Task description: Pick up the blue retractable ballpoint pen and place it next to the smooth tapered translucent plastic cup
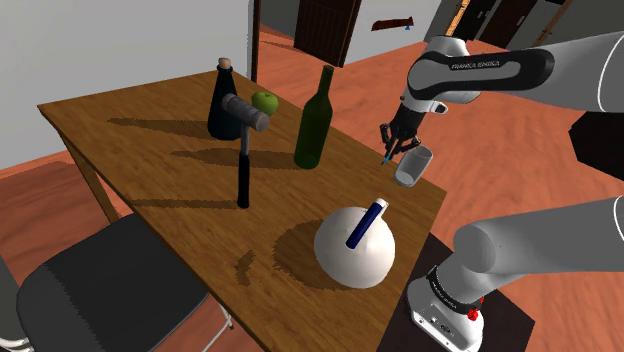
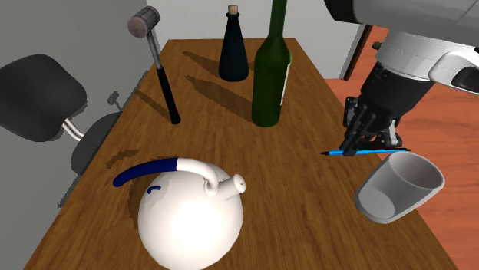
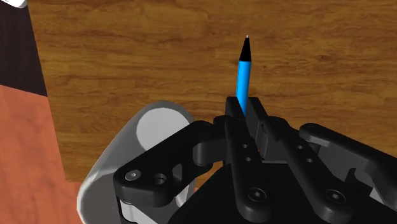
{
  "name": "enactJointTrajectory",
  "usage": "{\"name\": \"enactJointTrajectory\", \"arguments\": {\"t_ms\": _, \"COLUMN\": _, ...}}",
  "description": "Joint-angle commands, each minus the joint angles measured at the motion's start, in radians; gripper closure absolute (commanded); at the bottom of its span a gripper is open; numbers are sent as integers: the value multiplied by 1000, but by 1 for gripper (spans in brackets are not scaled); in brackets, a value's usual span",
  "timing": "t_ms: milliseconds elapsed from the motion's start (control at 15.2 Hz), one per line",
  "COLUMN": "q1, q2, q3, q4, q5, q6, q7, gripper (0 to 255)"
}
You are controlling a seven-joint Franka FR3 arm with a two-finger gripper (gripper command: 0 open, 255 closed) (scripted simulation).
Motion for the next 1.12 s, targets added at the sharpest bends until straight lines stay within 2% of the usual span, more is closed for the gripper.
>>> {"name": "enactJointTrajectory", "arguments": {"t_ms": 0, "q1": 2, "q2": 10, "q3": 4, "q4": -19, "q5": 3, "q6": 30, "q7": 1, "gripper": 255}}
{"name": "enactJointTrajectory", "arguments": {"t_ms": 858, "q1": 4, "q2": 106, "q3": 19, "q4": -126, "q5": 13, "q6": 233, "q7": -9, "gripper": 255}}
{"name": "enactJointTrajectory", "arguments": {"t_ms": 1056, "q1": 4, "q2": 106, "q3": 19, "q4": -126, "q5": 13, "q6": 233, "q7": -9, "gripper": 255}}
